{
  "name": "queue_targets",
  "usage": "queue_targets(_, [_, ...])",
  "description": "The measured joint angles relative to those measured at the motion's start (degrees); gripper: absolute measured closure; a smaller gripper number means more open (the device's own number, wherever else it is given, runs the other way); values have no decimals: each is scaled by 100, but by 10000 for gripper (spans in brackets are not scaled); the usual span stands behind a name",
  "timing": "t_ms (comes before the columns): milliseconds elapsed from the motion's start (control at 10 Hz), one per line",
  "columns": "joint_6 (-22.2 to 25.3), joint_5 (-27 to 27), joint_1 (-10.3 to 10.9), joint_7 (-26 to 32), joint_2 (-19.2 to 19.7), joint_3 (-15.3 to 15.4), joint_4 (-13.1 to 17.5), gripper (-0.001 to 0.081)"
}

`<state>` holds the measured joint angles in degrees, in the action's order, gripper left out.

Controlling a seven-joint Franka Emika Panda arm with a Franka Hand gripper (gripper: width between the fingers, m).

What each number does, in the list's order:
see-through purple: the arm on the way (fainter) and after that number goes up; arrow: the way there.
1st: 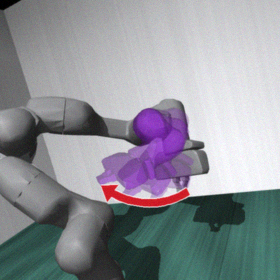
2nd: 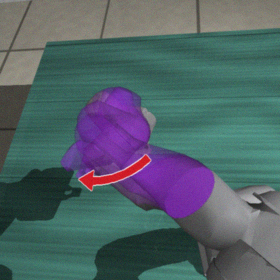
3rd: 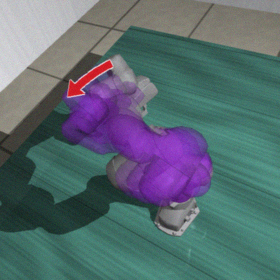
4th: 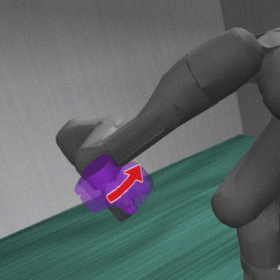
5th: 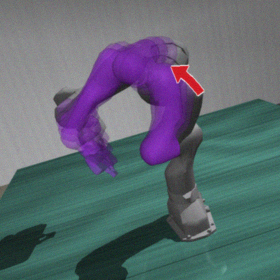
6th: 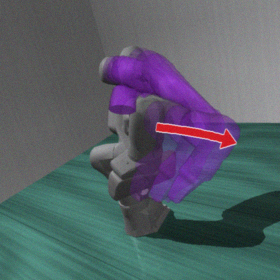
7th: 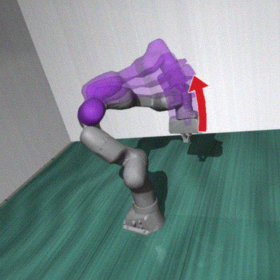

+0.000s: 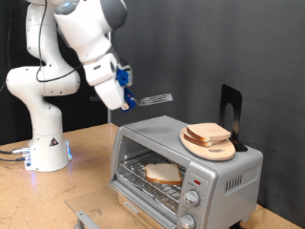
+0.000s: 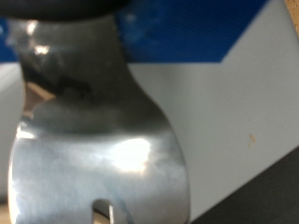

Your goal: Make a piece of toast with the oven

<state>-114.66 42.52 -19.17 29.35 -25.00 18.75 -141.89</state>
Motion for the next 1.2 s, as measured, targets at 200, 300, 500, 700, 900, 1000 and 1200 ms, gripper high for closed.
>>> queue_targets(200, [-231,118,152,-235,0,355,10,413])
queue_targets(300, [-367,166,213,-377,5,539,11,413])
queue_targets(500, [-695,176,260,-640,76,900,4,413])
queue_targets(700, [-1092,170,259,-791,241,1211,-50,413])
queue_targets(900, [-1403,168,256,-849,456,1409,-84,413])
queue_targets(1000, [-1511,167,255,-854,551,1464,-93,413])
queue_targets(1200, [-1663,157,248,-855,720,1537,-105,404])
